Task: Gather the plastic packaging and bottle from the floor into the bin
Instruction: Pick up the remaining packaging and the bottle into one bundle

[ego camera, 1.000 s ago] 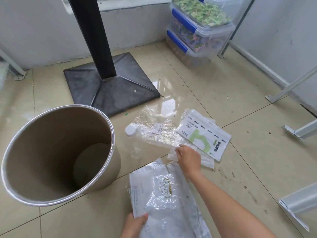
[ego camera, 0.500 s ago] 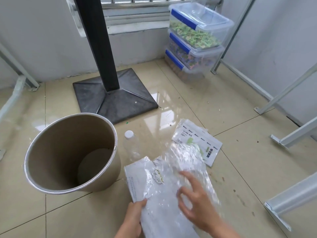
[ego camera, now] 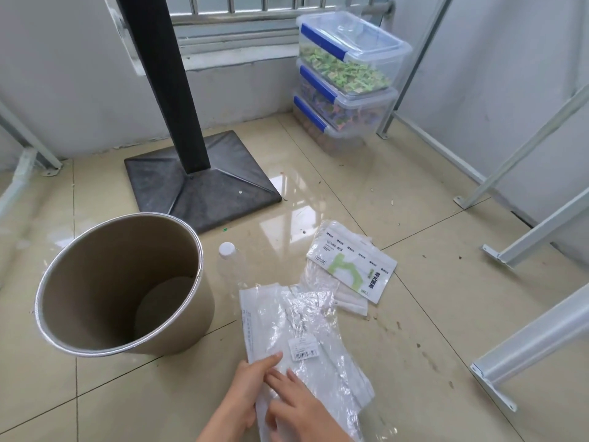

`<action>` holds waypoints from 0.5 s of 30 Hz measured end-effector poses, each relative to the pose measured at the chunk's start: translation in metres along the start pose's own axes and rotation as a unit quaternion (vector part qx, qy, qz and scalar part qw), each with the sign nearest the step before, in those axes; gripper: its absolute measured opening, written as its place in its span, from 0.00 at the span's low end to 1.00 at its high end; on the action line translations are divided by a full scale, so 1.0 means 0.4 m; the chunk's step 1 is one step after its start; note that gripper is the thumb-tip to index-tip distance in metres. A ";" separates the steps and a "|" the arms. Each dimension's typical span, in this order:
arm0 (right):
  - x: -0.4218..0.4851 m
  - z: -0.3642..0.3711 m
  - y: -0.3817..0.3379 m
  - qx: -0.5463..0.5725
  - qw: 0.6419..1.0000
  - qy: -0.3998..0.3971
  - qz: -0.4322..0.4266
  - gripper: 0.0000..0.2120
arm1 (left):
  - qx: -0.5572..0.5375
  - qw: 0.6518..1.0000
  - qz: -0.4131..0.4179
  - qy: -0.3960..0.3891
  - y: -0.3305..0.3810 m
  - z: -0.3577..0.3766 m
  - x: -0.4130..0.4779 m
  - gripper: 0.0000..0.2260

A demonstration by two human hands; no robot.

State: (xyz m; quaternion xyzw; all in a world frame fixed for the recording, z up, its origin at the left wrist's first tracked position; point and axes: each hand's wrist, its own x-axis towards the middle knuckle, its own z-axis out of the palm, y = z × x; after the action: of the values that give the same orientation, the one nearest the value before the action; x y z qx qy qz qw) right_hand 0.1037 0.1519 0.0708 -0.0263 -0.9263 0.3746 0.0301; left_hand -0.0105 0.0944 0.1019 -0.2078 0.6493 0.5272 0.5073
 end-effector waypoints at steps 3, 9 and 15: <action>-0.005 -0.035 0.014 -0.017 0.999 -0.025 -0.023 0.17 | 0.011 1.000 0.005 0.015 0.008 0.028 0.000 0.09; -0.030 -0.149 0.086 0.064 0.981 0.153 0.102 0.16 | 0.066 0.997 0.040 -0.018 0.059 0.089 0.053 0.16; -0.008 -0.258 0.230 0.036 0.928 0.264 0.259 0.09 | 0.158 0.979 0.132 0.002 0.159 0.148 0.008 0.04</action>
State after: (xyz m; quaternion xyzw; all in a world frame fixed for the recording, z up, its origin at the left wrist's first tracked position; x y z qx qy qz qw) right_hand 0.1170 0.2891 0.0807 -0.3623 -0.8319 0.3816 0.1764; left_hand -0.0368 0.1709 0.1334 -0.0387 0.7468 0.4797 0.4590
